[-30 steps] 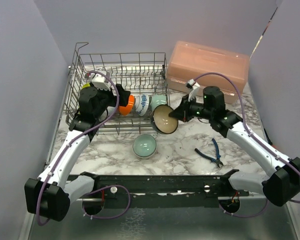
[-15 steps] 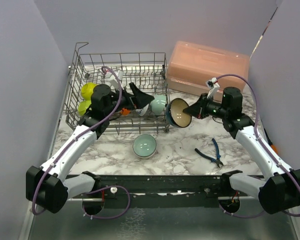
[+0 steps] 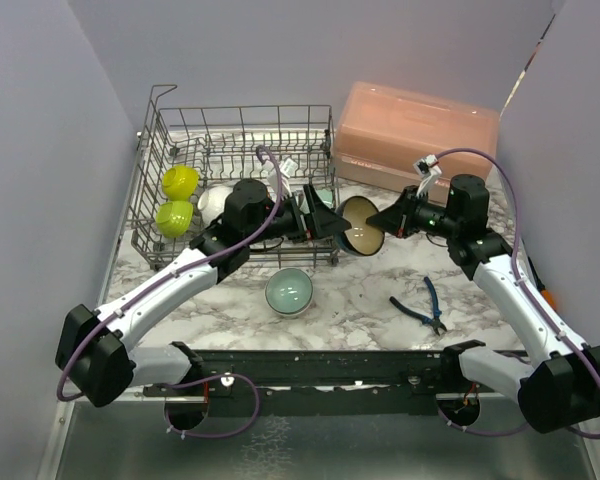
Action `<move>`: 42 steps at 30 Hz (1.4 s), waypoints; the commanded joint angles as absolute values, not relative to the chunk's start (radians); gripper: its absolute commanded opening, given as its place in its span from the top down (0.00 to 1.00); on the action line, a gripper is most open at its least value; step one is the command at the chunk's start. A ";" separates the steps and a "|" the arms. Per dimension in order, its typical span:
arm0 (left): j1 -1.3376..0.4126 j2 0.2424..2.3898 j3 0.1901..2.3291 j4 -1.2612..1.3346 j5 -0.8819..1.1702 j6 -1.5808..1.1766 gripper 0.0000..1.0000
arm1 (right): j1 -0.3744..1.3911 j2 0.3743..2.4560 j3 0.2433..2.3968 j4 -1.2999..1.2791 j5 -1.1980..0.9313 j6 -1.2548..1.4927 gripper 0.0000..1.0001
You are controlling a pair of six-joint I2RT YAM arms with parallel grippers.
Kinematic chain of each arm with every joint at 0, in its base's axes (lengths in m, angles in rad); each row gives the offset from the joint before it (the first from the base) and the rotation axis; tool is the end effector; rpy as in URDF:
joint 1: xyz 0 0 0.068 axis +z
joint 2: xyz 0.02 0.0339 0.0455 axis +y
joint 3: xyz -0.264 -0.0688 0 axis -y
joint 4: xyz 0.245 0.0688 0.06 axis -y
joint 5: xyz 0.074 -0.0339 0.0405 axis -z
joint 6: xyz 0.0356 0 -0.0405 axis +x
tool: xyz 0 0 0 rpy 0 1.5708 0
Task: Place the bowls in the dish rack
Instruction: Pick up the bowl from the center of the board.
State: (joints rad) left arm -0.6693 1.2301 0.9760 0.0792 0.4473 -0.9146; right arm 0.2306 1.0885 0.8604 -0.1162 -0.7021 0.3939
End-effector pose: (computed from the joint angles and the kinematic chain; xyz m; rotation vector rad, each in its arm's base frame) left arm 0.2167 -0.1911 0.3404 0.1316 1.9954 -1.4865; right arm 0.2333 0.0784 0.3163 -0.3362 1.9517 1.0830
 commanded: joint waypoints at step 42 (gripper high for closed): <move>-0.802 1.324 1.123 -0.064 0.285 -0.835 0.39 | 0.230 1.018 0.886 -0.095 -0.716 0.409 0.99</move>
State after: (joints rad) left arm -0.8070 1.3354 1.1015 -0.0605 0.3054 -0.8547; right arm 0.2295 1.0519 0.8604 -0.1272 -0.6842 0.3859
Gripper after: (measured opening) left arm 0.741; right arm 0.029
